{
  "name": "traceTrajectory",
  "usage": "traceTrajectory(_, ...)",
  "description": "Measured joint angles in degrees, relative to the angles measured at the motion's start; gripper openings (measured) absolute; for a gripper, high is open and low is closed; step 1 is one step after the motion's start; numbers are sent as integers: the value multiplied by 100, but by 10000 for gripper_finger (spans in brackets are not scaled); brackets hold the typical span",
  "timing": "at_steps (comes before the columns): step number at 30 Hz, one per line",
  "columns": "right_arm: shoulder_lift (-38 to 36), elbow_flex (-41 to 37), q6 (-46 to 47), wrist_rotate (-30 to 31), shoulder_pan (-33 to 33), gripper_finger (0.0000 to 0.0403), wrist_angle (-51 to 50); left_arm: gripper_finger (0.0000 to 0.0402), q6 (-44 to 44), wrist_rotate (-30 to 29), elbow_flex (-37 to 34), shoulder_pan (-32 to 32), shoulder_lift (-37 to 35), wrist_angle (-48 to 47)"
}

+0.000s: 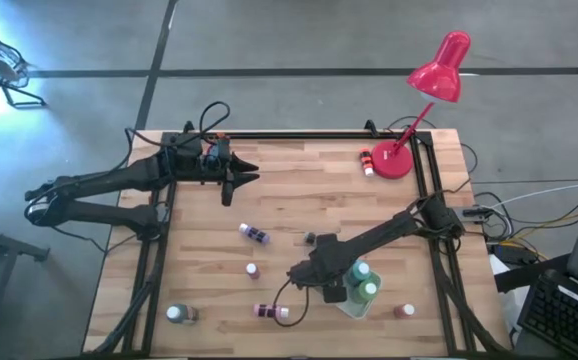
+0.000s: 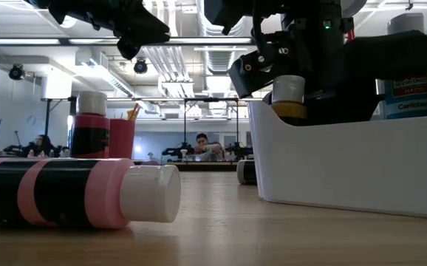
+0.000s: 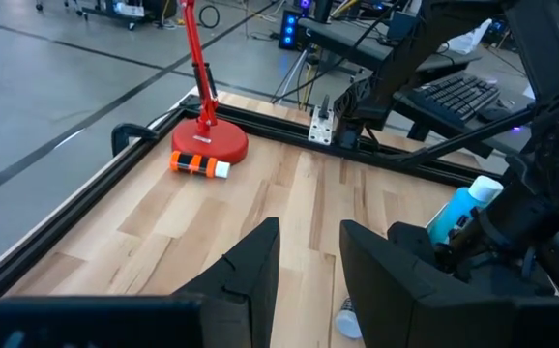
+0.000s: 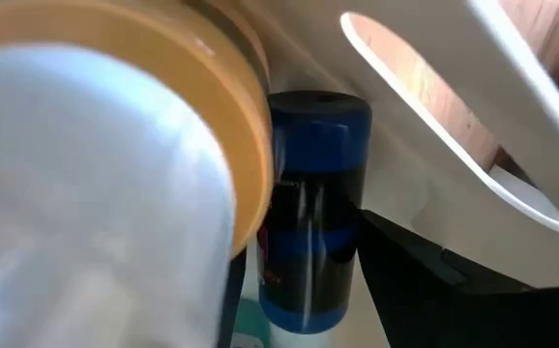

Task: Pick & Place Paint Supplies
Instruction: Put the blue paint bottle into the white bin

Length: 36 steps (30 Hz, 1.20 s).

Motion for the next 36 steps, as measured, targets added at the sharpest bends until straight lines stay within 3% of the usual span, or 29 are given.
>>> traceTrajectory(15, 52, 471, -2, -2, 7, 83, -603, 117, 0, 24, 0, 0, 0, -4)
traceTrajectory(27, 42, 1076, 20, -48, 7, 84, -1247, 117, 0, 26, 0, 2, 0, -6)
traceTrajectory(36, 26, 1955, 18, 121, 9, 88, -1926, 117, 0, 26, 0, 2, 0, -6)
